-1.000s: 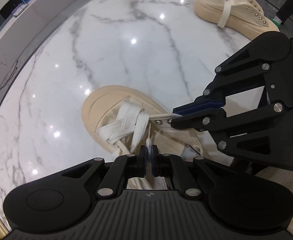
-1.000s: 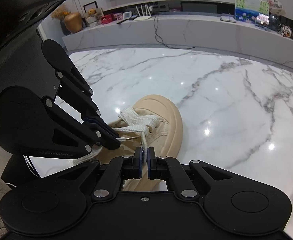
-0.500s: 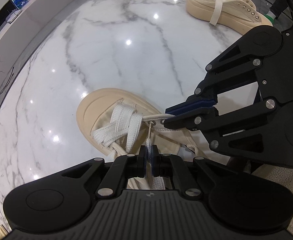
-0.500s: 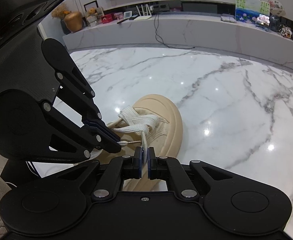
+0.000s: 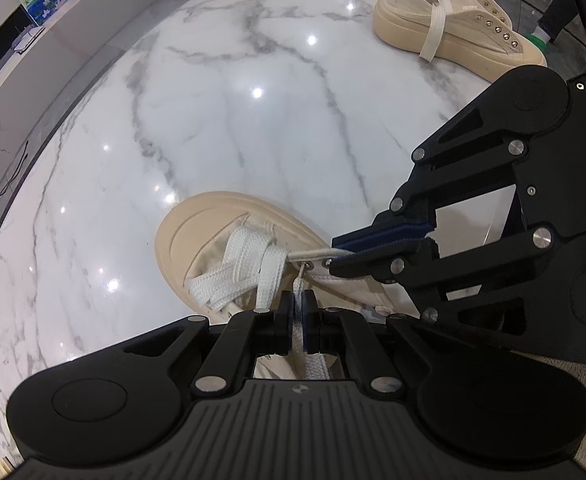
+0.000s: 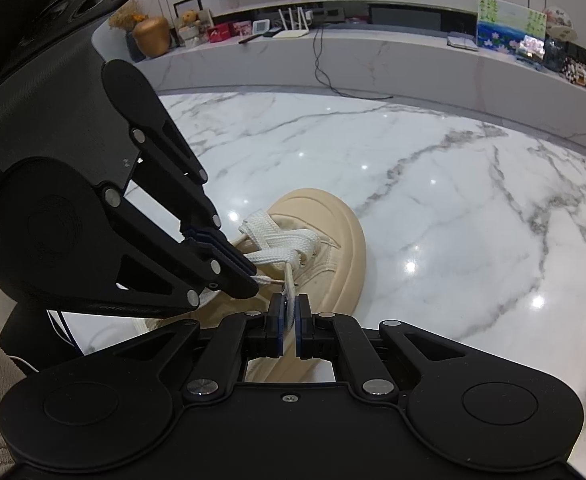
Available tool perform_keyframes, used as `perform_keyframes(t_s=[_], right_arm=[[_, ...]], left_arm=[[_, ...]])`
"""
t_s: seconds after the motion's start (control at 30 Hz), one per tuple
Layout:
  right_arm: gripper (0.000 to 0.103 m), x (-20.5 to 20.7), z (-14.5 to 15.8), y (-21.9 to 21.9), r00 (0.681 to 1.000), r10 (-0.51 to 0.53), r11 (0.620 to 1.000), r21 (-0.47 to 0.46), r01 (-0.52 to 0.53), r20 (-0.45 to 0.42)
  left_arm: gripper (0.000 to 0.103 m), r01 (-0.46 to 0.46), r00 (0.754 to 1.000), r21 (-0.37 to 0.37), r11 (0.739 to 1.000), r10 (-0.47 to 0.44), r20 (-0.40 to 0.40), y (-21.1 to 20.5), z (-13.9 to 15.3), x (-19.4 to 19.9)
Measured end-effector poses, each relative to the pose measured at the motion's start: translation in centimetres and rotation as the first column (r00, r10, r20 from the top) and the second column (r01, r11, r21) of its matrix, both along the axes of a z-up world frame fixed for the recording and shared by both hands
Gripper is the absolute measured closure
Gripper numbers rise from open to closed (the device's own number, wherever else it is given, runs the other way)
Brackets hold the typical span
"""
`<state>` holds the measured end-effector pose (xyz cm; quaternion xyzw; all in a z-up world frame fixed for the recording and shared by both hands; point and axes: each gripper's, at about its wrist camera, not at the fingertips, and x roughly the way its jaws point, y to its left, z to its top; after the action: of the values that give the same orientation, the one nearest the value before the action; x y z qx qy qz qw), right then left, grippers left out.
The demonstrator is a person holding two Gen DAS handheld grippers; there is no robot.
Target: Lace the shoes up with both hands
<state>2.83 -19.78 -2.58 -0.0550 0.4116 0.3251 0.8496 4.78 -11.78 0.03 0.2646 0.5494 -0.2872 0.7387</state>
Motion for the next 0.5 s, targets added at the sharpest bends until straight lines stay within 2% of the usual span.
perform_keyframes(t_s=[0.5], right_arm=[[0.099,0.48,0.45,-0.45,0.999,0.044,0.999,0.004,-0.044,-0.016]], left_arm=[[0.100,0.016,1.000,-0.025,1.000,-0.016,-0.007,-0.24,-0.24,0.61]])
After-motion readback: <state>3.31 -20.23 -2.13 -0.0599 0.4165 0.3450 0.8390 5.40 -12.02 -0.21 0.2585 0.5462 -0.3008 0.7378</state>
